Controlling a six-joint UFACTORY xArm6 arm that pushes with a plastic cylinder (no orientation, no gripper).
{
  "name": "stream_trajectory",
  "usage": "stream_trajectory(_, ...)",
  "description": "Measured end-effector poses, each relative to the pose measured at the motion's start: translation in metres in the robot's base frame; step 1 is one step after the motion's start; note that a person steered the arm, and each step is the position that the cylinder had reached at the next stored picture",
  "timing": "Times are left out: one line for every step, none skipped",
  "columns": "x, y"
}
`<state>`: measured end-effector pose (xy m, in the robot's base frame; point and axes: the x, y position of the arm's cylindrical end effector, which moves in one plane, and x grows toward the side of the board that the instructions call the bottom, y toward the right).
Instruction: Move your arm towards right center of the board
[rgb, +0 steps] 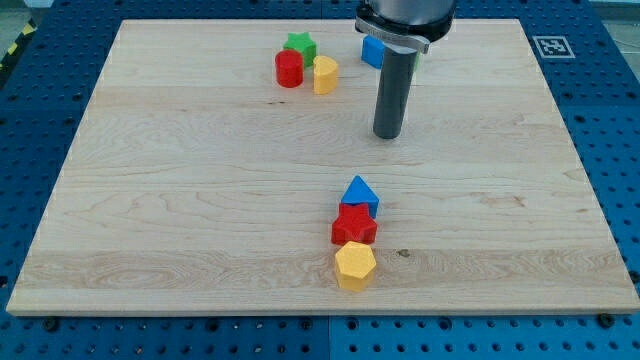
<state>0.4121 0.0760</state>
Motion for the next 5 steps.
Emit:
stream_trajectory(0.0,0.0)
stream_trajectory(0.005,0.032)
stream_trajectory(0.004,0.074)
stream_trajectory(0.001,0.086)
stream_trajectory(0.001,0.087)
